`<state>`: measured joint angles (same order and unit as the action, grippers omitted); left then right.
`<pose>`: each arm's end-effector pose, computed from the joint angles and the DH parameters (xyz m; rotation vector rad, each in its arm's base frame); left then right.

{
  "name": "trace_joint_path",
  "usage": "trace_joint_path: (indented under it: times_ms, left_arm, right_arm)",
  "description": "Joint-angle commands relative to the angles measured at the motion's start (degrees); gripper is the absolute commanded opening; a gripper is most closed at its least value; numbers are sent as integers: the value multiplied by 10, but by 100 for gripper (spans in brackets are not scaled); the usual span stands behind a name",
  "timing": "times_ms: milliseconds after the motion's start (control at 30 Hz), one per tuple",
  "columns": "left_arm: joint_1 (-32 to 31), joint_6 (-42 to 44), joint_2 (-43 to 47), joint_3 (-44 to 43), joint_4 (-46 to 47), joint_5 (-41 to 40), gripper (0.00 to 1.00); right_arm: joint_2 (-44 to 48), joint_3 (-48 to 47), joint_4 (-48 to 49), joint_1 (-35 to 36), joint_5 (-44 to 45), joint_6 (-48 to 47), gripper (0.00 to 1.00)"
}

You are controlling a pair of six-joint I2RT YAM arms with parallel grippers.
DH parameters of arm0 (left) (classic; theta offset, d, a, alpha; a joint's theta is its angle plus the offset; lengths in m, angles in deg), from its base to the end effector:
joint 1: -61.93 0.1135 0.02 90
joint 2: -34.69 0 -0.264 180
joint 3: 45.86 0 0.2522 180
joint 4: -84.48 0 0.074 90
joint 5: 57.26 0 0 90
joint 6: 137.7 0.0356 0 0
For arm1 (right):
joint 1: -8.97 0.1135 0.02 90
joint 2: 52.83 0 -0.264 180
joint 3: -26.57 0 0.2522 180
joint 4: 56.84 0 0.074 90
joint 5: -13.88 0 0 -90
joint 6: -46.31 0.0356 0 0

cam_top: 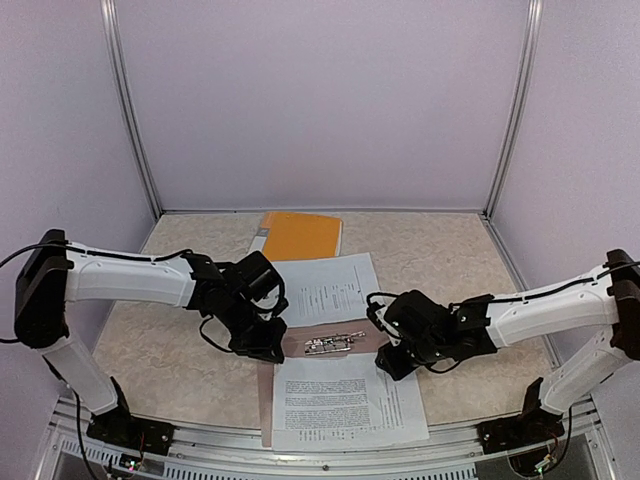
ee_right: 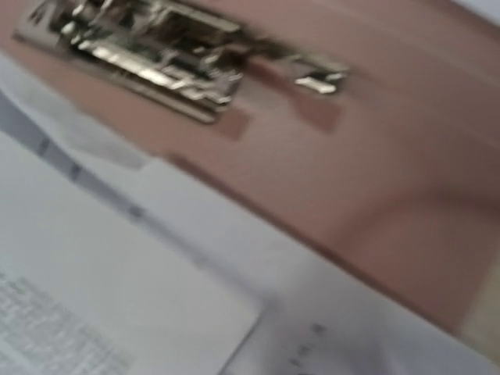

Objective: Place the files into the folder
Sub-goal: Adjust the file in the folder with some files.

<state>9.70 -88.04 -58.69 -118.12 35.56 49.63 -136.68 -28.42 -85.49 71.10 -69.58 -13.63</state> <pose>0.1803 -0.2496 0.1846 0.3930 3.0091 -0.6971 0.1304 0.2380 0.1620 -0.6851 2.5424 0.4484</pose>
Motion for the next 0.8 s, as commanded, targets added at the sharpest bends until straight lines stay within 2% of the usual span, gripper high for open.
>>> trace_joint_path:
  times_ms: [0, 233, 533, 700, 767]
  left_arm:
    - [-6, 1, -36, -27, 18, 14, 0]
    - [-10, -33, -59, -35, 60, 32, 0]
    - [-17, -6, -96, -78, 30, 24, 0]
    - [-16, 1, -111, -92, 17, 6, 0]
    - [-16, 3, -114, -96, 13, -1, 4]
  right_arm:
    - [32, -14, -67, -4, 59, 23, 25]
    - [49, -7, -78, -11, 63, 25, 25]
    - [40, -11, -97, -17, 59, 32, 26]
    - [55, 1, -101, -18, 55, 56, 31]
    - [63, 6, -95, -18, 50, 66, 35]
